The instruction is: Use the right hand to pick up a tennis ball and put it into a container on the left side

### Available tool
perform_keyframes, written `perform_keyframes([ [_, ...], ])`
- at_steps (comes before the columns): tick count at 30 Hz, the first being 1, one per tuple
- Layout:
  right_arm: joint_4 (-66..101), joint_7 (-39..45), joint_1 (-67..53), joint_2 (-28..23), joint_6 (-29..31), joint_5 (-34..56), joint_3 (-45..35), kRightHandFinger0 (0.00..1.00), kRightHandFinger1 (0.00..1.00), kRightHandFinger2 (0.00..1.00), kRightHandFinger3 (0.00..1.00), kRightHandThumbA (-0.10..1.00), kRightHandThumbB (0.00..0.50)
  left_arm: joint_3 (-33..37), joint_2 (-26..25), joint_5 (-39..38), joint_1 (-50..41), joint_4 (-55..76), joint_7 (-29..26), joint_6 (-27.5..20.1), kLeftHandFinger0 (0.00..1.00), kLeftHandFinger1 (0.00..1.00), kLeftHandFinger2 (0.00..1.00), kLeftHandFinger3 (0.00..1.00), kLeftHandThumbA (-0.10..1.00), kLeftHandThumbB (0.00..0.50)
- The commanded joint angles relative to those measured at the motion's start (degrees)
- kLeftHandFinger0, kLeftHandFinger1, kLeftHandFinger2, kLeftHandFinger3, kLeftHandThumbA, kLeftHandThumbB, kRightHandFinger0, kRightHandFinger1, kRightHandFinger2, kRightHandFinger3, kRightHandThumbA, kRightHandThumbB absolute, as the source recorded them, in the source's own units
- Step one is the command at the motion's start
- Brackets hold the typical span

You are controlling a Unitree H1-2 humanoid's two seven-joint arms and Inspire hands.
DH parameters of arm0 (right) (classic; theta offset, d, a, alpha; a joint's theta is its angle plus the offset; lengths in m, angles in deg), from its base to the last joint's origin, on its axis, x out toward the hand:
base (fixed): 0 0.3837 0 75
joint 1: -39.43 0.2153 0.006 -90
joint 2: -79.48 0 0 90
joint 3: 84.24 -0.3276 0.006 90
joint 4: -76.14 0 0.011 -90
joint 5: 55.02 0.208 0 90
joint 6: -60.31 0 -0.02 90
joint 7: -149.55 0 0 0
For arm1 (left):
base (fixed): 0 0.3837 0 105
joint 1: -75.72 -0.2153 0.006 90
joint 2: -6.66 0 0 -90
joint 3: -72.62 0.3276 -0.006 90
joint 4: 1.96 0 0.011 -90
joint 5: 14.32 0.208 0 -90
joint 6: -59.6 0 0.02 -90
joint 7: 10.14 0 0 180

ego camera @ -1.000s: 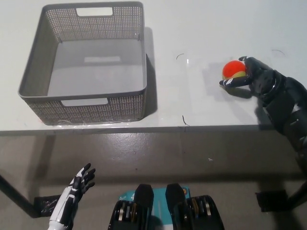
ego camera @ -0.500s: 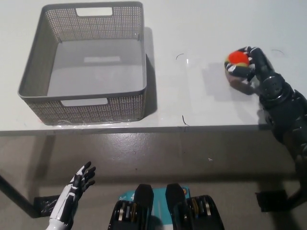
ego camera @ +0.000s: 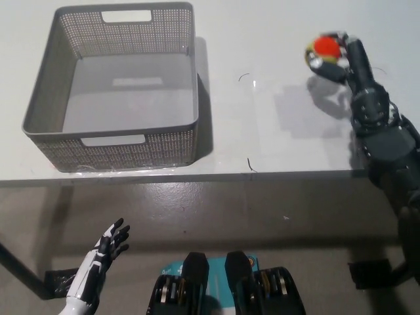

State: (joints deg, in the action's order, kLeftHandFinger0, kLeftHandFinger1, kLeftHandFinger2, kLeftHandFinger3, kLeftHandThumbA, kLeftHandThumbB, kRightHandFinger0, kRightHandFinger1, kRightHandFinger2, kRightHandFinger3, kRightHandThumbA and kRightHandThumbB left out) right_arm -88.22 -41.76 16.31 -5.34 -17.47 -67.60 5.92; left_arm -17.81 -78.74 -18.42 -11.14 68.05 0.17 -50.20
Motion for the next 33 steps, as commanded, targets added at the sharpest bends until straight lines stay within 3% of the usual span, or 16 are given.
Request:
perform_keyframes([
  [1, 5.9, -1.8, 7.4, 1.8, 4.4, 0.4, 1.0, 0.00, 0.38, 0.73, 0.73, -0.10, 0.156, -0.6, -1.1, -0.6, 0.6, 0.4, 0.6, -2.0, 1.00, 1.00, 1.00, 1.00, 1.00, 0.249],
  [5, 9.9, -0.8, 8.5, 3.8, 4.2, 0.5, 1.9, 0.00, 0.30, 0.69, 0.71, -0.10, 0.138, -0.5, -1.1, -0.2, 0.4, 0.9, 0.5, -1.9, 1.00, 1.00, 1.00, 1.00, 1.00, 0.238],
  [8, 12.5, 0.0, 9.6, 5.8, 2.2, 1.1, 2.0, 0.00, 0.32, 0.71, 0.72, -0.10, 0.138, -0.4, -1.2, 0.0, 0.4, 0.9, 0.5, -1.9, 1.00, 1.00, 1.00, 1.00, 1.00, 0.247],
  [10, 13.7, 0.1, 11.2, 8.0, 0.7, 1.2, 2.3, 0.00, 0.35, 0.77, 0.79, -0.10, 0.158, -0.4, -1.3, -0.1, 0.5, 0.8, 0.6, -1.9, 1.00, 1.00, 1.00, 1.00, 1.00, 0.235],
  [12, 14.1, -0.5, 12.2, 9.9, 0.0, 0.4, 3.1, 0.00, 0.36, 0.77, 0.82, -0.10, 0.145, -0.3, -1.4, 0.2, 0.1, 1.4, 0.6, -1.5, 1.00, 1.00, 1.00, 1.00, 1.00, 0.236],
  [16, 12.9, 0.6, 13.0, 12.4, 3.9, 1.0, 3.9, 0.00, 0.36, 0.72, 0.75, -0.10, 0.143, -0.2, -1.2, 0.6, 0.1, 1.4, 0.4, -1.8, 1.00, 1.00, 1.00, 1.00, 1.00, 0.257],
  [21, 13.2, 0.6, 14.2, 16.3, 2.6, 0.4, 5.4, 0.00, 0.37, 0.74, 0.79, -0.10, 0.166, 0.3, -1.2, 1.3, 0.4, 0.8, 0.4, -2.0, 1.00, 1.00, 1.00, 1.00, 1.00, 0.271],
  [24, 11.1, -0.6, 13.9, 18.5, 5.9, -1.2, 7.6, 0.00, 0.36, 0.75, 0.78, -0.10, 0.139, 0.8, -1.3, 1.3, 1.0, 0.5, 0.8, -1.9, 1.00, 1.00, 1.00, 1.00, 1.00, 0.267],
  [28, 8.3, -0.7, 13.8, 21.2, 4.4, -0.9, 8.6, 0.00, 0.36, 0.76, 0.78, -0.10, 0.136, 1.3, -0.9, 1.3, 0.9, 0.3, 1.1, -1.8, 1.00, 1.00, 1.00, 1.00, 1.00, 0.266],
  [33, 3.4, -2.9, 14.0, 23.8, 8.5, -3.7, 12.2, 0.00, 0.33, 0.72, 0.77, -0.10, 0.156, 1.6, -1.2, 1.3, 1.4, 0.1, 1.4, -2.4, 1.00, 1.00, 1.00, 1.00, 1.00, 0.268],
])
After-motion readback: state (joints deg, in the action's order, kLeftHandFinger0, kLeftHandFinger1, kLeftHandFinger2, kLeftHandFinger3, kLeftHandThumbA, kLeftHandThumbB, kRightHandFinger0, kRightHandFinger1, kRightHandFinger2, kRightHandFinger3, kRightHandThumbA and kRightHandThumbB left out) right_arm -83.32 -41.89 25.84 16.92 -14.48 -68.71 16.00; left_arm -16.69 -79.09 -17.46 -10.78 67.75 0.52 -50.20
